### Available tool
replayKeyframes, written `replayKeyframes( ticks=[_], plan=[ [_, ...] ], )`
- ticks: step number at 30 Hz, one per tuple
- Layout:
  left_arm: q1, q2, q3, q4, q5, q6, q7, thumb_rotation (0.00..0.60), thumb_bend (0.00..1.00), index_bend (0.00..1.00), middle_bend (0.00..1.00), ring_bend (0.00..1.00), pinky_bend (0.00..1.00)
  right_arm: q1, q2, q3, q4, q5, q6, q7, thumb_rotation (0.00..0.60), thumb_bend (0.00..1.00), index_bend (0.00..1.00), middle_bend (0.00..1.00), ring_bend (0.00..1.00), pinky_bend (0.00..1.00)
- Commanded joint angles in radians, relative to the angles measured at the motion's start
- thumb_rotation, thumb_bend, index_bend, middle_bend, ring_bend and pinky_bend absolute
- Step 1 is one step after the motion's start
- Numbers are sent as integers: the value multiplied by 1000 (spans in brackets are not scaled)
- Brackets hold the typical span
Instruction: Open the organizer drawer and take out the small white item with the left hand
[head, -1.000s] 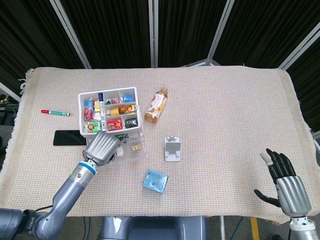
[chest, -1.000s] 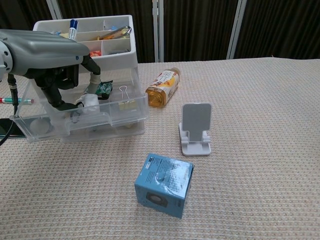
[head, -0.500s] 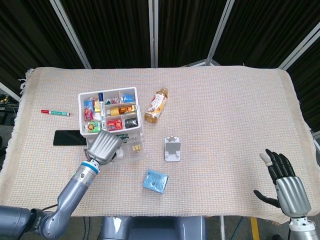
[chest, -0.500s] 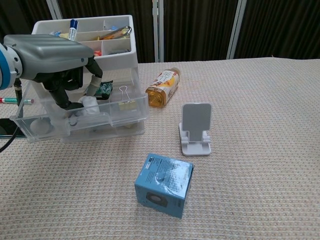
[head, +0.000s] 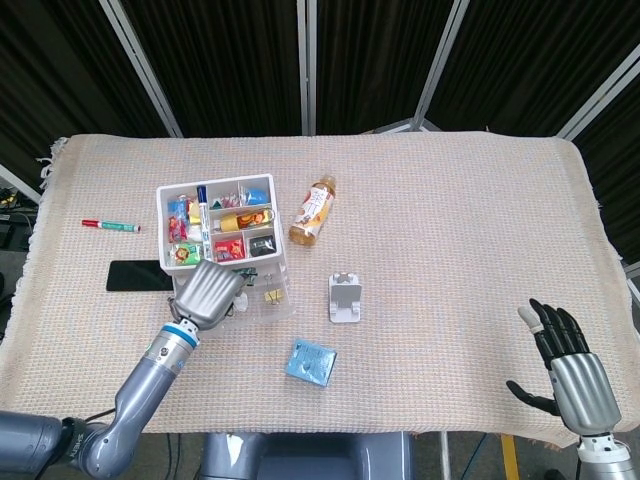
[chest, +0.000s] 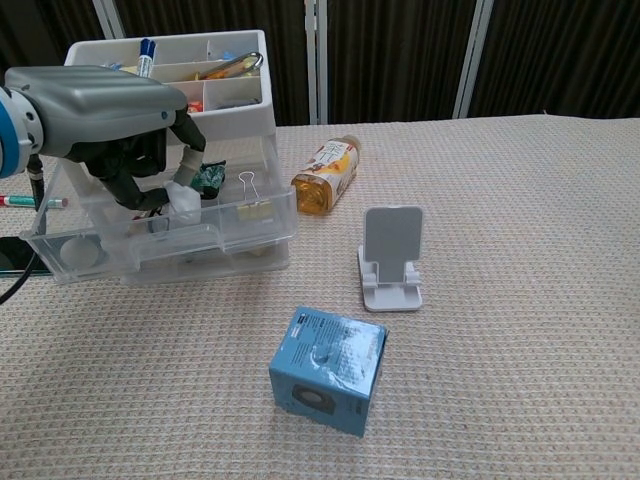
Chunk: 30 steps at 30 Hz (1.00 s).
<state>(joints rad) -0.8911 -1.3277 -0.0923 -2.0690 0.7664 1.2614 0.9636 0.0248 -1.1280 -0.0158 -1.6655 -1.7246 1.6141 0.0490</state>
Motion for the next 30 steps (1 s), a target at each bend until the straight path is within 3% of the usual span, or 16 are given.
replayKeyframes(
  ticks=[1,19,30],
  plan=[
    [6,12,2,-15,17,5,-12,600,573,616,955,869,723,0,0,1,0,1,0,0,600,19,0,0,0,0],
    [125,228,32,-188,254,67,-195,600,572,635,954,869,723,0,-1,0,0,1,-2,-4,600,19,0,0,0,0],
    [260,383,123,-148,450,82,-365,600,572,631,954,869,723,0,-7,1,0,4,-6,-15,600,19,0,0,0,0]
  ],
)
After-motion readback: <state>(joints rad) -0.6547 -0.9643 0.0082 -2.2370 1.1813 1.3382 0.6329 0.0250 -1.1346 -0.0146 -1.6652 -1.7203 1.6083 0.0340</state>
